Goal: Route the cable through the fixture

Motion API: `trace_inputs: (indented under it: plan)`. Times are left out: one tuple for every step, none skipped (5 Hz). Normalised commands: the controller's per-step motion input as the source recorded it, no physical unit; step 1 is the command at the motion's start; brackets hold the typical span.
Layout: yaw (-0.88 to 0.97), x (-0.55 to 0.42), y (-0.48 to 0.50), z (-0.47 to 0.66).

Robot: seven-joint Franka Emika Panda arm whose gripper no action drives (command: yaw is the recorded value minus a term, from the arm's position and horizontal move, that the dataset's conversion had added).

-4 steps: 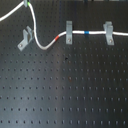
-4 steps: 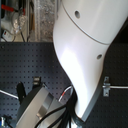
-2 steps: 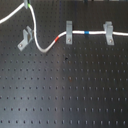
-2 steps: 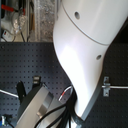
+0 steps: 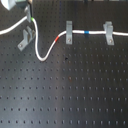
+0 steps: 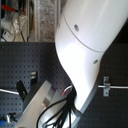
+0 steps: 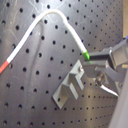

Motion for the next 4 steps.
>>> trace_inputs:
  plan:
    - [-0.06, -0.297, -0.172, 0.31]
    - [0.00, -0.246, -0.221, 0.30]
    - [0.06, -0.253, -0.160, 0.27]
    - [0.21, -0.297, -0.057, 0.22]
